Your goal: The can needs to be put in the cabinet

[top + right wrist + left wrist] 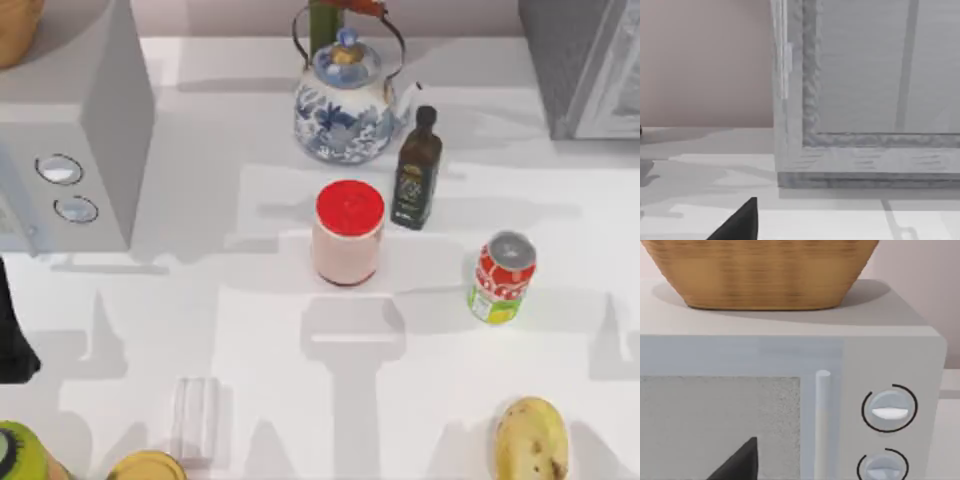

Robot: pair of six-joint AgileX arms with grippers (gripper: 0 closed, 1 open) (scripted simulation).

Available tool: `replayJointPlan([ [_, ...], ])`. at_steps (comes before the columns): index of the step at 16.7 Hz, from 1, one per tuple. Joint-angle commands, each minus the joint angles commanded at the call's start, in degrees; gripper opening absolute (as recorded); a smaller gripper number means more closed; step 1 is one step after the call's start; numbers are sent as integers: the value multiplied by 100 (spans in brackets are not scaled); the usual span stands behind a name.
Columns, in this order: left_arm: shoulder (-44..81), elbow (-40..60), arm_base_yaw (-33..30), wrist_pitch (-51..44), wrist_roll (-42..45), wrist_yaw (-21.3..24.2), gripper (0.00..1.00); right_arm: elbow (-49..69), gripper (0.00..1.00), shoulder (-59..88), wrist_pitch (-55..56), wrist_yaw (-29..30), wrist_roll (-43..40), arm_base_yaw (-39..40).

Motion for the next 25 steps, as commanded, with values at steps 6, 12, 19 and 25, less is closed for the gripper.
replayJointPlan([
  [6,0,0,0,0,0,0,100,132,100,596,487,309,149,379],
  [12,0,0,0,0,0,0,100,549,100,3326,2180,1472,658,1693],
  [19,0,0,0,0,0,0,100,1111,100,7419,4526,3180,1361,3456],
  [25,0,0,0,0,0,0,100,1514,100,9988,6082,4356,1836,4546],
])
